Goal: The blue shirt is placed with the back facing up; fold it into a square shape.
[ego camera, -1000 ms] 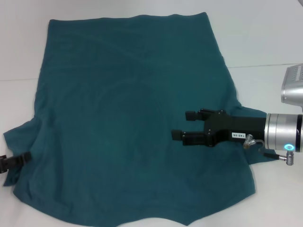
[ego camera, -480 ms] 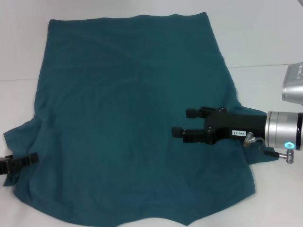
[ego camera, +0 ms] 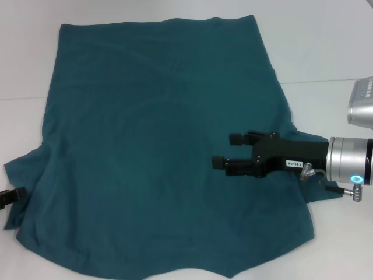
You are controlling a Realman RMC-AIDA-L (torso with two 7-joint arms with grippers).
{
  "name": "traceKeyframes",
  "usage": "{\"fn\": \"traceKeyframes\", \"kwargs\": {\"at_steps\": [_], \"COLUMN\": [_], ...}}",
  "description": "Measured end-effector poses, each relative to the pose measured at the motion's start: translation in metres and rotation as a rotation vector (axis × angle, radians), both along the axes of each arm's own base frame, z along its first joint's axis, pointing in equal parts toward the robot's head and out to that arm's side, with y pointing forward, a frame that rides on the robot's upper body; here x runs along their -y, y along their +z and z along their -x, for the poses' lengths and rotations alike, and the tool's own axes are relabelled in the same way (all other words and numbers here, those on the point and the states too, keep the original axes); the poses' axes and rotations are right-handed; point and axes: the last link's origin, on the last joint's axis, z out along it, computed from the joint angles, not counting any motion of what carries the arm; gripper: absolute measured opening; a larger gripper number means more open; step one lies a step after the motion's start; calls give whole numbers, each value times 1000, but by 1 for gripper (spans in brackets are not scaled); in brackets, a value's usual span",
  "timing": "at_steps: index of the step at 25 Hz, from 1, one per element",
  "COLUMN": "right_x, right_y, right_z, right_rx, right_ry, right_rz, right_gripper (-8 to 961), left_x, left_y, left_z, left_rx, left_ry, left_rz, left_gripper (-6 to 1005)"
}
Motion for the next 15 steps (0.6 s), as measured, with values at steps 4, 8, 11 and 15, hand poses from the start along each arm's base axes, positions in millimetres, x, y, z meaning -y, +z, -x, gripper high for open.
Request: {"fn": "traceKeyframes", "kwargs": {"at_steps": [4, 8, 11, 15], "right_x": [0, 0, 1, 1], "right_y": [0, 1, 1, 1], "right_z": [-1, -2, -2, -2], "right_rx": [-1, -5, -7, -6], "right_ry": [-1, -6, -8, -6], "right_rz": [-3, -9, -10, -12], "right_gripper": [931, 932, 932, 932], "left_x": [0, 1, 1, 1], "left_y": [-2, -3, -4, -4], "left_z": [0, -1, -2, -2], "left_rx": [-7, -4, -2, -2], "left_ry": [-2, -5, -8, -9], "left_rz": [13, 19, 24, 25], "left_gripper": [530, 334, 156, 85]}}
